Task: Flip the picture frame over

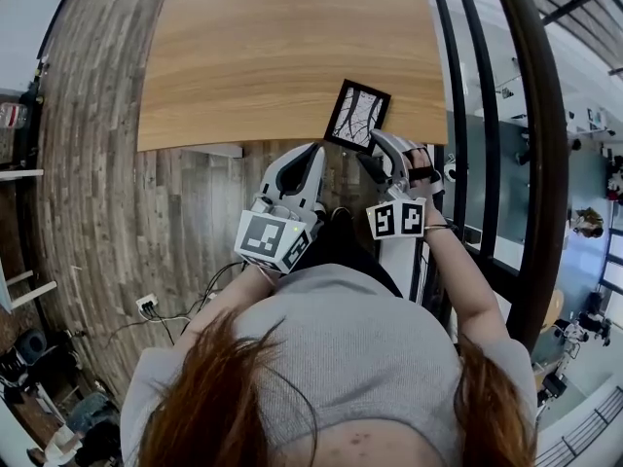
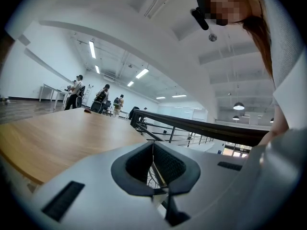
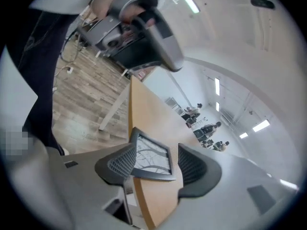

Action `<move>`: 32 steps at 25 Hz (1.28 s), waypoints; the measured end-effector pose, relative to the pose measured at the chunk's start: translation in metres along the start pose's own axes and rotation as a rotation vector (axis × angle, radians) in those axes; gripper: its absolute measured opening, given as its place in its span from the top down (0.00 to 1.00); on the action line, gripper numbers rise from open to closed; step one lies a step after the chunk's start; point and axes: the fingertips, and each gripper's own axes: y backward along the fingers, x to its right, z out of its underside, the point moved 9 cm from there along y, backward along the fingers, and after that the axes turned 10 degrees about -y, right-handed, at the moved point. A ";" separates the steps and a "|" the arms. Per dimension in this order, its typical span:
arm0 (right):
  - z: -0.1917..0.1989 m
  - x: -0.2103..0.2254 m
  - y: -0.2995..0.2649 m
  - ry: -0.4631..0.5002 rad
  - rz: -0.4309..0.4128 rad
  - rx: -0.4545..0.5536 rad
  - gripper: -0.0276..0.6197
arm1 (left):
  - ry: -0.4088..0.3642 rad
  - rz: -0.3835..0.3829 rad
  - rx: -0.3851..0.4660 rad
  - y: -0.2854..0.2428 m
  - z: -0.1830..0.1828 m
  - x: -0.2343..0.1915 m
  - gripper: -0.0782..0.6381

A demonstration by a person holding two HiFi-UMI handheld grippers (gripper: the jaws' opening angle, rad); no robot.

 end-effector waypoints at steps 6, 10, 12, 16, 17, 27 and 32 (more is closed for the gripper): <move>-0.052 0.062 0.035 -0.267 0.151 0.245 0.56 | -0.016 0.000 0.048 -0.006 -0.015 0.001 0.88; -0.081 0.103 0.047 -0.515 0.216 0.409 0.56 | -0.030 0.005 0.071 -0.009 -0.024 0.004 0.88; -0.092 0.117 0.052 -0.685 0.275 0.522 0.56 | -0.034 0.010 0.085 -0.010 -0.029 0.006 0.88; -0.100 0.123 0.057 -0.784 0.315 0.547 0.56 | -0.041 0.013 0.108 -0.015 -0.036 0.008 0.88; -0.099 0.120 0.058 -0.794 0.297 0.527 0.56 | -0.043 0.014 0.114 -0.015 -0.038 0.009 0.88; -0.094 0.095 0.074 -0.865 0.252 0.500 0.90 | -0.075 0.034 0.163 -0.015 -0.055 0.013 0.88; -0.100 0.089 0.075 -0.822 0.199 0.487 0.93 | -0.092 0.045 0.188 -0.015 -0.064 0.016 0.88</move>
